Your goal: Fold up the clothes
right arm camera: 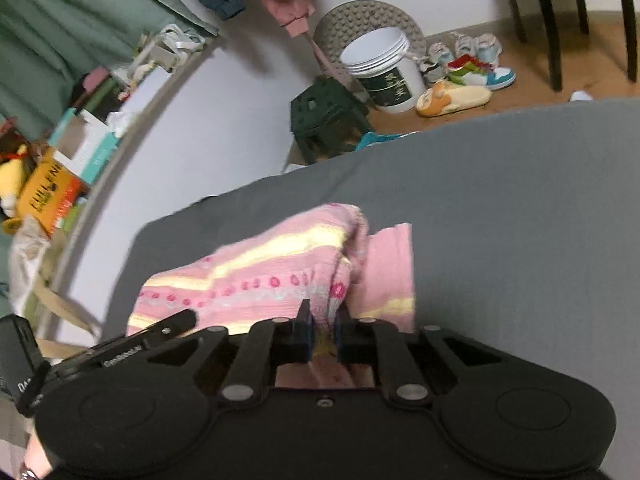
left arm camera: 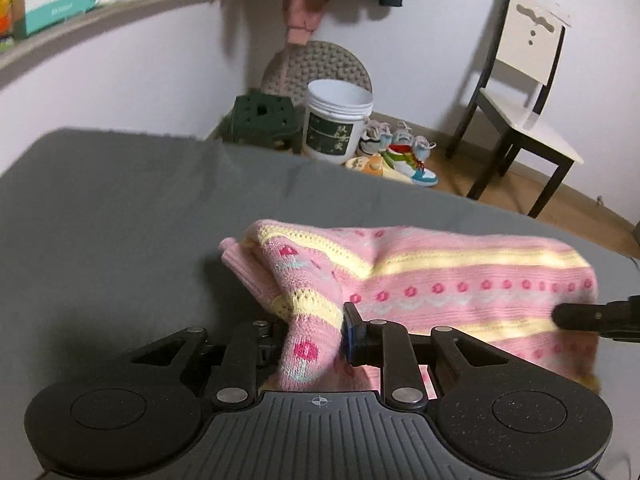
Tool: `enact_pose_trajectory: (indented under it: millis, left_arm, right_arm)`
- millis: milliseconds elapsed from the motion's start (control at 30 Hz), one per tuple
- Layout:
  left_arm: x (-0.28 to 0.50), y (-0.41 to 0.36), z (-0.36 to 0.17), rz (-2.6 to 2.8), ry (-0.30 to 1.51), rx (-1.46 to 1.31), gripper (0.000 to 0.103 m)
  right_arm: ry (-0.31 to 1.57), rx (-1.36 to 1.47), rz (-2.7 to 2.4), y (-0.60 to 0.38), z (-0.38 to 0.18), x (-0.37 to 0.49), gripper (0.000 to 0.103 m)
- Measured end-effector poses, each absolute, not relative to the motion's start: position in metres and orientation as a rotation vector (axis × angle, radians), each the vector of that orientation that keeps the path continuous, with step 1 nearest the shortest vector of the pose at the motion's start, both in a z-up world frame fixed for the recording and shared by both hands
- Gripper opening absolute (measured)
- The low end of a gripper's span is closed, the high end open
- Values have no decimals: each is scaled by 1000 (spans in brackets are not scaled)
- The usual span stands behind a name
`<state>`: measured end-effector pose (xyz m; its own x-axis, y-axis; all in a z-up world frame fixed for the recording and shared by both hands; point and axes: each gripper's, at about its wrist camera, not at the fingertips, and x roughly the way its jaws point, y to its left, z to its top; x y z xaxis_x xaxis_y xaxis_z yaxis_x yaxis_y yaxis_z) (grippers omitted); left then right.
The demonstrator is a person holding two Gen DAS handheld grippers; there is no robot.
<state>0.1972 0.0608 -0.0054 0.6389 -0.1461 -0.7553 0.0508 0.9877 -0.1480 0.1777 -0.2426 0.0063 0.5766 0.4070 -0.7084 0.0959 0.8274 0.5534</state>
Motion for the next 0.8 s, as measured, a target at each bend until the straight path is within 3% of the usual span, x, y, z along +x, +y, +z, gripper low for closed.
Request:
enact_pose_trajectory:
  millis: [67,133,167,500,533,600,800]
  left_arm:
    - [194,68,-15,-87,875,-106,60]
    - [190,76,-21,-40,874,-76,81]
    - [187,80,-22,-20,872,-71,85]
    - [110,88,7,98,773,-70,85]
    - [97,83,12,87,755,-76,85]
    - [73,73,21,69,723,-90,85]
    - [6,42,47,34,651,-141,86]
  right_arm:
    - [958,596,177,-248,3,175,26]
    - [961,600,153,-254,-1,169,33]
    - [963,603,143,-258,-3,166,35]
    - [804,466,213,-260,50,85,36]
    - [781,440,235,-254,57,71,38]
    - [740,389,250,-240,69,40,59]
    - [649,310,255,-217,96,-41,70]
